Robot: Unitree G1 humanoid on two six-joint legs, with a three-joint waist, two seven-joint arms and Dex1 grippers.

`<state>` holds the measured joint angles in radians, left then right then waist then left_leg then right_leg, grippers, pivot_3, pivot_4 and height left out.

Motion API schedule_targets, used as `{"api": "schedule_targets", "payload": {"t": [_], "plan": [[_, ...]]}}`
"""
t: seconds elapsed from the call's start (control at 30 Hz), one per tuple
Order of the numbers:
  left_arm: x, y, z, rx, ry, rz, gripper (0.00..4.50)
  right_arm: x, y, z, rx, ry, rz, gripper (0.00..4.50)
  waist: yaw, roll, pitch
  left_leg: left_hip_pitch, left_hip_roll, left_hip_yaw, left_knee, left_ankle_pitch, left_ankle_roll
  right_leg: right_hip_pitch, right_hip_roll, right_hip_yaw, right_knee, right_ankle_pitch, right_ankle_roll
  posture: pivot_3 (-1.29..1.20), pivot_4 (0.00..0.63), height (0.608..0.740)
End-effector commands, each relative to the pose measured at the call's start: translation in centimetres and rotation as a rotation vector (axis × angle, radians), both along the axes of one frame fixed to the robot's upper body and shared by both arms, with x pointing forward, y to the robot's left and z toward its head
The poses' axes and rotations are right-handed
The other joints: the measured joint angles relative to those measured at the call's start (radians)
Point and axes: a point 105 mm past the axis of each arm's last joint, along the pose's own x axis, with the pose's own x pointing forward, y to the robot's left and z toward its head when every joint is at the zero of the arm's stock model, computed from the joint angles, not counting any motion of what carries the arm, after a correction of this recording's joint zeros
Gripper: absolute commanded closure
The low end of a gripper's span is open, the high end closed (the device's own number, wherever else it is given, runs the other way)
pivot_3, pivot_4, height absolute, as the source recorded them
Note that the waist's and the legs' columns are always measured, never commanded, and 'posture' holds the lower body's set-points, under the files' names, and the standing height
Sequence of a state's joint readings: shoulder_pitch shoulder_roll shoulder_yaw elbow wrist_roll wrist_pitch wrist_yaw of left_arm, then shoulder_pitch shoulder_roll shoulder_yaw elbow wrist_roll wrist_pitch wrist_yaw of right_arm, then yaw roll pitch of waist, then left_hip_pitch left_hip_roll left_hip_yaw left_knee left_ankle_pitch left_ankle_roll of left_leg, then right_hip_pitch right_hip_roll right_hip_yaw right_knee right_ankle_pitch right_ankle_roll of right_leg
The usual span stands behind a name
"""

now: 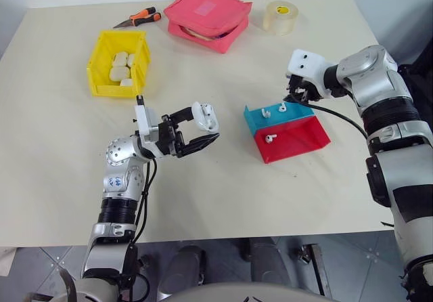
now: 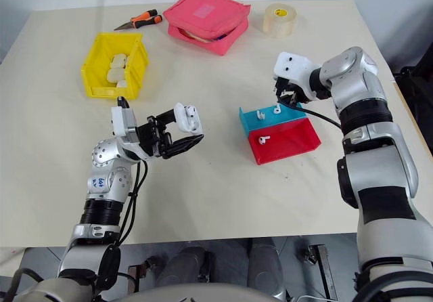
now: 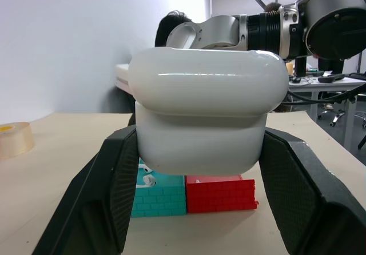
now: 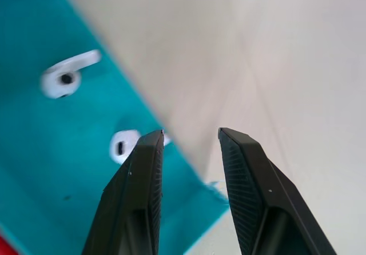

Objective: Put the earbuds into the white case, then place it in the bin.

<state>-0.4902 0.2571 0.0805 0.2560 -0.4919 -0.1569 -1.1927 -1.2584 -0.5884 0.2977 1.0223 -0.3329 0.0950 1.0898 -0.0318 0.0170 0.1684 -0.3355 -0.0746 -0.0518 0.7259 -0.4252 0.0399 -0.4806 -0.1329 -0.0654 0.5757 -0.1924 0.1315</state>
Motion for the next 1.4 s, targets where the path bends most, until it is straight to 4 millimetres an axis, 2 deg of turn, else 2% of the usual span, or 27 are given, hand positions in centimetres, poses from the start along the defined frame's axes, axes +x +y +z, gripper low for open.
{"api": "schedule_targets", "payload": {"t": [0.03, 0.37, 0.67, 1.13, 1.4], "plan": [[-0.1, 0.1, 0.6, -0.021, -0.029, 0.003, 1.72, 0.3, -0.3, 0.9, 0.049, -0.046, -0.028, 2.93, 0.0, 0.0, 0.0, 0.0, 0.0, 0.0, 0.0, 0.0, 0.0, 0.0, 0.0, 0.0, 0.0, 0.0, 0.0, 0.0, 0.15, 0.74], [-0.2, -0.1, 0.6, -0.025, -0.03, 0.0, 1.72, 0.6, 0.6, -0.9, 0.068, -0.034, -0.033, 2.93, -0.002, 0.0, 0.0, 0.0, 0.0, 0.0, 0.0, 0.0, 0.0, 0.0, 0.0, 0.0, 0.0, 0.0, 0.0, 0.0, 0.15, 0.74], [-0.2, 0.2, 0.5, -0.028, -0.029, 0.014, 1.72, 0.8, 0.9, -1.4, 0.056, -0.036, -0.03, 2.93, -0.002, 0.0, 0.0, 0.0, 0.0, 0.0, 0.0, 0.0, 0.0, 0.0, 0.0, 0.0, 0.0, 0.0, 0.0, 0.0, 0.15, 0.74], [-0.1, 0.0, 0.6, -0.033, -0.027, 0.016, 1.72, 0.7, -0.9, -1.0, -0.028, -0.064, -0.047, 2.93, -0.002, 0.0, 0.0, 0.0, 0.0, 0.0, 0.0, 0.0, 0.0, 0.0, 0.0, 0.0, 0.0, 0.0, 0.0, 0.0, 0.15, 0.74], [0.0, -0.1, 0.6, -0.034, -0.029, 0.014, 1.72, 0.4, -0.7, -0.3, -0.022, -0.059, -0.017, 2.93, -0.002, 0.0, 0.0, 0.0, 0.0, 0.0, 0.0, 0.0, 0.0, 0.0, 0.0, 0.0, 0.0, 0.0, 0.0, 0.0, 0.15, 0.74]]}}
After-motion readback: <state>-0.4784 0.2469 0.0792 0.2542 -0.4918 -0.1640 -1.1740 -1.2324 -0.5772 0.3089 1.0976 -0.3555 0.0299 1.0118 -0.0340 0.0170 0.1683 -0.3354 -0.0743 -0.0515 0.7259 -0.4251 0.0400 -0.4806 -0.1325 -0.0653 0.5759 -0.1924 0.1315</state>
